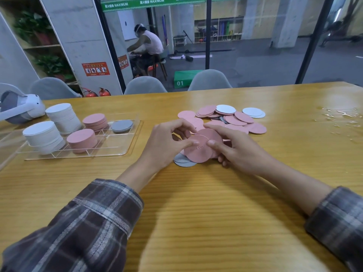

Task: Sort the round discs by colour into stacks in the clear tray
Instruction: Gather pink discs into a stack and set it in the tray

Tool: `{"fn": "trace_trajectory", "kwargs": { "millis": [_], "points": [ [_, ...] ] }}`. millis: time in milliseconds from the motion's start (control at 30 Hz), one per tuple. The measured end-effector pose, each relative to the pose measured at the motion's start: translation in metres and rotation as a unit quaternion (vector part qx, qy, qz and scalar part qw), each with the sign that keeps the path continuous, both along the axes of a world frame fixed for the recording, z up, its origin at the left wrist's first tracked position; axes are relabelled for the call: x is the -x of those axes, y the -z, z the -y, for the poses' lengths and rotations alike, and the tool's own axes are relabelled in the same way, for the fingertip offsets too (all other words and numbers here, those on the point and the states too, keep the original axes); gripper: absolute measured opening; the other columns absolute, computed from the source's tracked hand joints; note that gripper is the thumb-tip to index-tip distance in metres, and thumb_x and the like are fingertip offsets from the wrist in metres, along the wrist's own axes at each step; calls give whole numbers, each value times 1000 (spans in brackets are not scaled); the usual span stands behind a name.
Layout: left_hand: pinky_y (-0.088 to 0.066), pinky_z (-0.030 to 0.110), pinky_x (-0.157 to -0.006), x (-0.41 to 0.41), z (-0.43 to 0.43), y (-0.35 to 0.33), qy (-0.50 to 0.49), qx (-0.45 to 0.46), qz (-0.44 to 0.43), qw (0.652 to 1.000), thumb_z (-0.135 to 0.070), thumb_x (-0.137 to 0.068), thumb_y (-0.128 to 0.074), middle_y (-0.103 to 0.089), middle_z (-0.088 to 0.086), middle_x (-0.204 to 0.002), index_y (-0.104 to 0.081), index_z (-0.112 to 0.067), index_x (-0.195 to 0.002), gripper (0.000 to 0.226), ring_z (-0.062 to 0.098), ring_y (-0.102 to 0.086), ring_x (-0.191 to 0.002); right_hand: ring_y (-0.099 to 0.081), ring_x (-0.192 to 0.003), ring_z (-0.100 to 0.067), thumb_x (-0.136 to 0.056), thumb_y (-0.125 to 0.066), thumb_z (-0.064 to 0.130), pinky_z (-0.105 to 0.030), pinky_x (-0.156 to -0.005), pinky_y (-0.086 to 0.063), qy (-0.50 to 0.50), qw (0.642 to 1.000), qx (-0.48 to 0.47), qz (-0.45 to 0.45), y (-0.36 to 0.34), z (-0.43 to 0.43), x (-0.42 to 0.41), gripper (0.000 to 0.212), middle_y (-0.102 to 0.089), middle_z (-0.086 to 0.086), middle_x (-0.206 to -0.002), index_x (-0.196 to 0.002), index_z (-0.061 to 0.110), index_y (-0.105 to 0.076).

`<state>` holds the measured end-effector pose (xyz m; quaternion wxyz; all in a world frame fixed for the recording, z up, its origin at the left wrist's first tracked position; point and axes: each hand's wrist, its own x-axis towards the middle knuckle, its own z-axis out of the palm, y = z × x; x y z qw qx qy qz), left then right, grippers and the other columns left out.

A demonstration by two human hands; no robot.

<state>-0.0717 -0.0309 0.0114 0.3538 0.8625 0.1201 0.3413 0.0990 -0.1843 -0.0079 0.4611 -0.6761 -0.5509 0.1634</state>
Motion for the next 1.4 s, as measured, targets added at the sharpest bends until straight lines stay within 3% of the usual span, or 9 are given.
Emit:
{"fn": "trace_trajectory", "kwargs": {
  "millis": [200,500,633,733,833,933,1067,1267,1400],
  "points": [
    [-57,32,-70,-6,4,4,-14,-48,56,997,-17,-75,-93,-74,-6,-86,-78,-13,-91,22,16,-69,-81,-63,-60,-12,-99,-65,26,-25,-55,-53,-13,1000,5,-7,-1,1,2,51,-66,19,-72,-148,32,-51],
    [-53,19,-73,-10,8,3,-45,-39,68,996,-18,-86,-84,-73,-7,-92,-78,-17,-97,12,14,-69,-85,-67,-64,-19,-99,-66,27,-33,-60,-56,13,999,-8,41,-1,2,3,49,-72,6,-96,-145,36,-52],
    [-44,16,-71,-5,-10,12,-102,-52,-50,992,-30,-92,-77,-71,-9,-91,-76,-22,-100,12,7,-63,-80,-67,-92,-1,-97,-66,33,-26,-80,-51,65,994,-13,87,-5,5,-4,47,-67,18,-121,-141,40,-54],
    [-41,20,-76,-2,-19,18,-114,-75,-183,974,-47,-86,-79,-64,-9,-97,-76,-28,-108,29,1,-55,-81,-60,-70,11,-97,-65,28,-20,-71,-43,86,993,-4,81,-9,7,-4,44,-67,20,-103,-139,37,-57],
    [-38,18,-73,-1,-18,14,-96,-69,-201,972,-47,-83,-82,-63,-11,-95,-78,-28,-102,27,0,-52,-83,-57,-64,13,-97,-65,28,-23,-73,-44,102,991,0,81,-10,8,-3,44,-67,18,-101,-139,35,-57],
    [-44,17,-70,2,-17,10,-86,-38,-184,978,-43,-80,-87,-67,-8,-97,-74,-28,-101,28,7,-57,-80,-61,-62,3,-97,-64,25,-28,-73,-52,108,992,-8,68,-11,8,-1,45,-70,11,-106,-141,32,-57],
    [-43,7,-64,5,-19,3,-87,-16,-145,985,-26,-83,-86,-70,-7,-92,-71,-34,-96,21,4,-62,-76,-69,-59,-19,-100,-62,20,-28,-50,-56,114,993,-24,9,-13,9,0,44,-70,5,-111,-142,29,-56],
    [-56,33,-73,7,-20,-1,-7,31,-71,997,-9,-86,-80,-67,-3,-84,-76,-30,-100,25,9,-63,-69,-65,-58,-17,-102,-60,21,-39,-56,-62,94,995,-6,14,-11,7,-2,48,-68,0,-86,-146,35,-52],
    [-58,40,-77,5,-21,0,18,41,-39,998,-8,-89,-78,-68,1,-87,-78,-23,-102,20,17,-64,-75,-67,-62,-16,-102,-60,22,-31,-53,-59,88,996,1,-2,-11,7,-5,48,-71,-10,-92,-147,37,-50]
  ]
}}
